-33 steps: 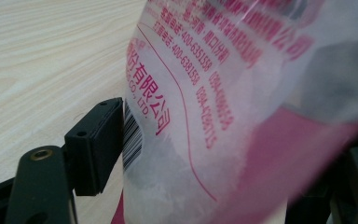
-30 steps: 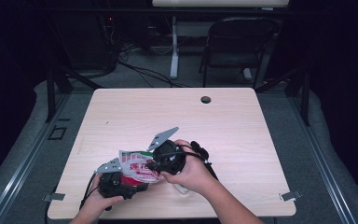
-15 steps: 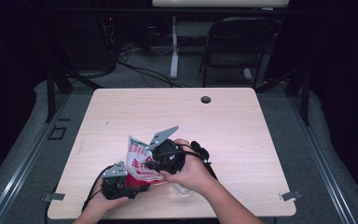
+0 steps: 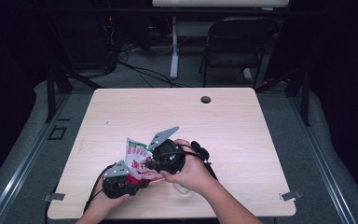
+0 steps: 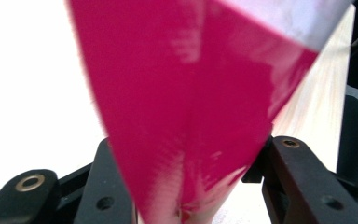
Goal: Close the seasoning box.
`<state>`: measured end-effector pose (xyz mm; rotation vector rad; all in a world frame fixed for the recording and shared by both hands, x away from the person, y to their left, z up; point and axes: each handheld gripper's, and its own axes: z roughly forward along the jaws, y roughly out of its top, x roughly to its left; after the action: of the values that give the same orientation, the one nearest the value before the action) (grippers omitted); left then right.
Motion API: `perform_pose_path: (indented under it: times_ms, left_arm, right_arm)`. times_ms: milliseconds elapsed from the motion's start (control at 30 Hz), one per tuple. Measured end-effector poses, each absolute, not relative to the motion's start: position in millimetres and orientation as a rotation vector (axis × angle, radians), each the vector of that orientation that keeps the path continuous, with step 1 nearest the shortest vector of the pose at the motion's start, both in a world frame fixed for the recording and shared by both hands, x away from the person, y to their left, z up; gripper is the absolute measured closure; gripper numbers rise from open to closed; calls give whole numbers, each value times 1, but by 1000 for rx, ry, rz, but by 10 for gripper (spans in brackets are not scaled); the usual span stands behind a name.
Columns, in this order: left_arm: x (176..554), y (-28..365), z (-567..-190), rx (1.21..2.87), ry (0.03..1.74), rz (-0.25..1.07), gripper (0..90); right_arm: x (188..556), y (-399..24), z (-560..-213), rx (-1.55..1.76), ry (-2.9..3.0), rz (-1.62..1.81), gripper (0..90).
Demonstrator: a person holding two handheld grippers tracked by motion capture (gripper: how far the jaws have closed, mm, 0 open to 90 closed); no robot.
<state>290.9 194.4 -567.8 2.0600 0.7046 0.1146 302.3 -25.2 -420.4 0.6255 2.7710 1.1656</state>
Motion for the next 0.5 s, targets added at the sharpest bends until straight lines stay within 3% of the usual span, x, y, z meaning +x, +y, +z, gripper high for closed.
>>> perform_pose_path:
  times_ms: [500]
  left_arm:
    - [287,196,-559,2100,705,262,625]
  right_arm:
    - [305,-28,-421,650,2774,1181,900]
